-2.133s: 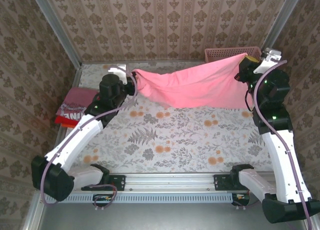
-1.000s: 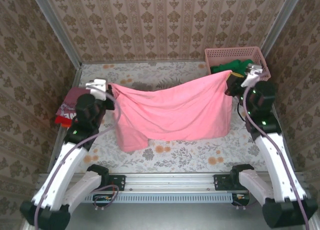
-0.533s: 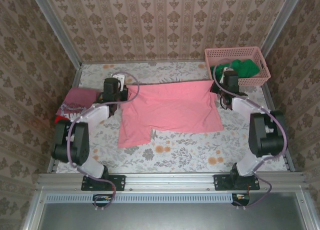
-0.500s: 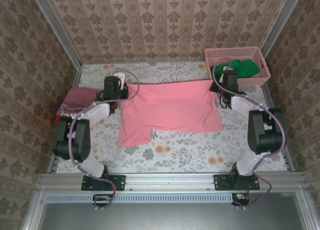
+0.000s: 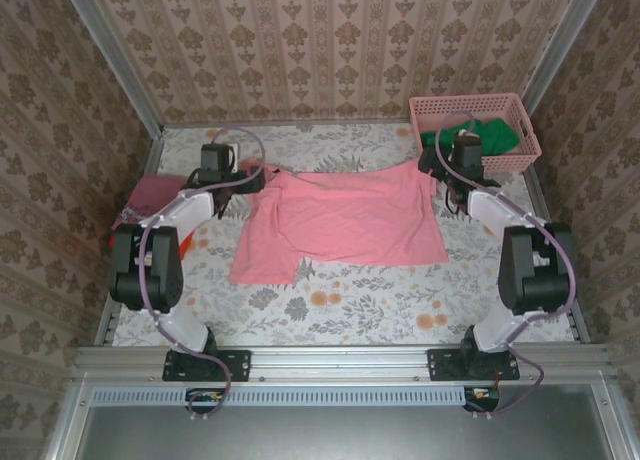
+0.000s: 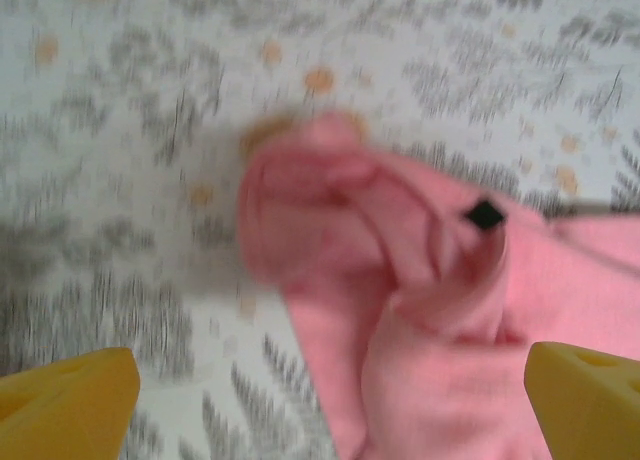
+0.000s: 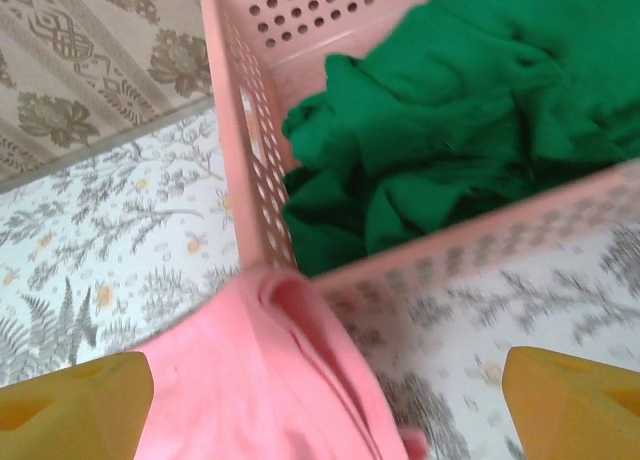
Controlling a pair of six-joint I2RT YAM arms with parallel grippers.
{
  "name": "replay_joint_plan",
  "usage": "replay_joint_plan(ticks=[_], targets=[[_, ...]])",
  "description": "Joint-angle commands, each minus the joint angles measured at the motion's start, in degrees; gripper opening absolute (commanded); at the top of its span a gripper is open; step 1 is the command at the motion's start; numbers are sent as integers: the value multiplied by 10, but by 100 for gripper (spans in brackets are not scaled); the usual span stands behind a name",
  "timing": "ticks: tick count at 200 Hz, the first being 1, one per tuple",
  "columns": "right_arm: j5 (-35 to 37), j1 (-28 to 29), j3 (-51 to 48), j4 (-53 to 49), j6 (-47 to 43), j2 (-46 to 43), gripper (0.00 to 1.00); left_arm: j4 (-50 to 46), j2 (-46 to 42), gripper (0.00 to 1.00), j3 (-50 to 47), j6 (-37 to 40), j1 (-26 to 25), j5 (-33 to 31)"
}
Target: Fold and stack the t-shirts
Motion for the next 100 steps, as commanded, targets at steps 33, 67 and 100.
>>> replay_joint_plan(ticks=[33,67,100], targets=[[-66,-1,-121,-68,51,-146,90,-195,-138,100,-106,-149,0,-32],[-94,4,-144,-84,65,-172,89,-238,-166,82,-146,-143,2,-26],[-101,10,-133,-84,67,-153,89,-235,-123,62,-129,-113,5,-3]])
